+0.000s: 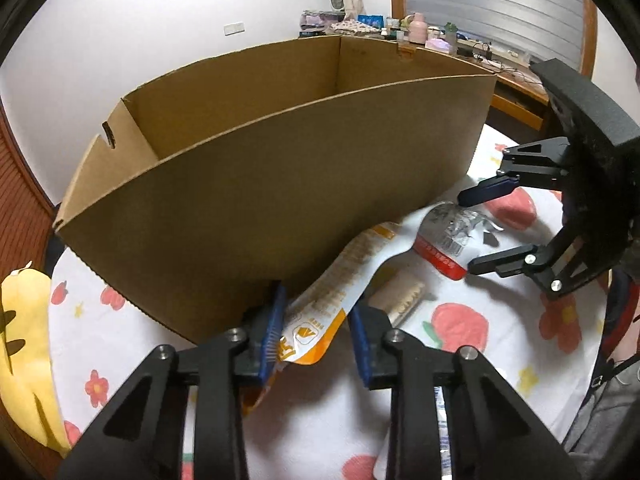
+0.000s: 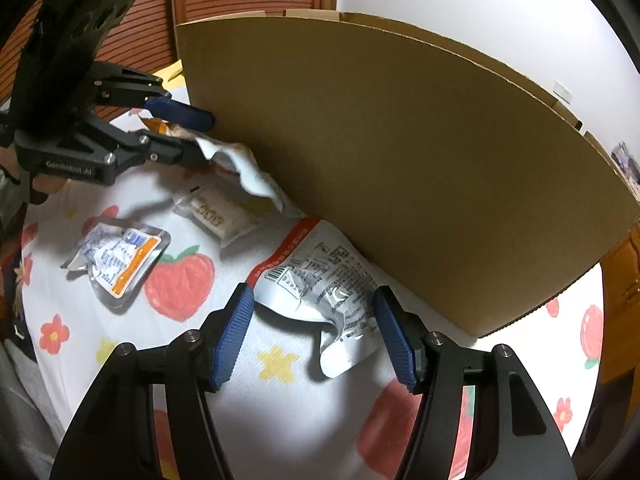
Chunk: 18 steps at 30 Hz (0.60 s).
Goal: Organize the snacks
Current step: 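Grasp the orange spicy-strip pack with the left tool while the right tool grasps the white-red packet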
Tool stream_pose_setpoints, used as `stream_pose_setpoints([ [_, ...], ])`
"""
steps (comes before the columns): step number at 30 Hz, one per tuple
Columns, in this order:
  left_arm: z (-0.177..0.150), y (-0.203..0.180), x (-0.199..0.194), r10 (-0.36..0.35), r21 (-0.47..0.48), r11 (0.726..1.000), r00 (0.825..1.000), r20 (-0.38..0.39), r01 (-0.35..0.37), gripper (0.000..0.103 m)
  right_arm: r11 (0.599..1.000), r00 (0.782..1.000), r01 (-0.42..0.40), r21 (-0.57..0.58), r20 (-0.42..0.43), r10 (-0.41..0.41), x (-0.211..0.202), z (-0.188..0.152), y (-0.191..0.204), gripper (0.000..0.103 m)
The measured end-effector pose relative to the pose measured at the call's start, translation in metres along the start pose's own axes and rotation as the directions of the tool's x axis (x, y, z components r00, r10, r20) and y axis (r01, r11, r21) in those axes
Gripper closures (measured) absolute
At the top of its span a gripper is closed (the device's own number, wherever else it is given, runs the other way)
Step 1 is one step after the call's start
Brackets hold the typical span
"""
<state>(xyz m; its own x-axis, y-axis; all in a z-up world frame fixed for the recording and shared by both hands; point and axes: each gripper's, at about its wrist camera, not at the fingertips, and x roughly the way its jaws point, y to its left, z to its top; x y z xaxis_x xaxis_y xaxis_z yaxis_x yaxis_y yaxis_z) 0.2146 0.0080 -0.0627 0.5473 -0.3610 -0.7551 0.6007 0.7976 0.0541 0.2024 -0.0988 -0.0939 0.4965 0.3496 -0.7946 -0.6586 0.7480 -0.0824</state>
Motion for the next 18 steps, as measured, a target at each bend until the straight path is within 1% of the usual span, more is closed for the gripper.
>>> stream_pose_setpoints([
  [2,-0.004,-0.003,-0.004,0.003,0.008,1.000,1.000,0.010,-0.004,0.084,1.000,1.000,0.007,-0.008,0.001,-0.007,0.000,-0.001,0.002,0.039],
  [3,-0.004,-0.003,-0.005,0.012,0.012,1.000,1.000,0.019,-0.012,0.086,1.000,1.000,0.009,-0.010,0.001,-0.009,0.000,-0.001,0.002,0.039],
  [5,-0.005,-0.001,-0.009,0.004,-0.003,1.000,1.000,0.030,-0.004,0.094,1.000,1.000,0.016,-0.016,0.003,-0.015,0.000,-0.003,0.004,0.040],
  [8,-0.006,0.005,-0.013,-0.008,-0.043,0.999,0.999,0.038,0.010,0.094,1.000,1.000,0.022,-0.020,0.006,-0.022,-0.002,-0.005,0.008,0.043],
  [12,-0.008,0.007,-0.014,-0.009,-0.063,0.998,0.999,0.041,0.011,0.094,1.000,1.000,0.015,0.003,0.007,-0.015,-0.006,-0.006,0.005,0.048],
  [18,-0.010,0.010,-0.017,-0.009,-0.078,0.997,0.999,0.045,0.013,0.094,0.999,1.000,0.012,0.031,0.008,-0.012,-0.015,-0.013,-0.002,0.049],
])
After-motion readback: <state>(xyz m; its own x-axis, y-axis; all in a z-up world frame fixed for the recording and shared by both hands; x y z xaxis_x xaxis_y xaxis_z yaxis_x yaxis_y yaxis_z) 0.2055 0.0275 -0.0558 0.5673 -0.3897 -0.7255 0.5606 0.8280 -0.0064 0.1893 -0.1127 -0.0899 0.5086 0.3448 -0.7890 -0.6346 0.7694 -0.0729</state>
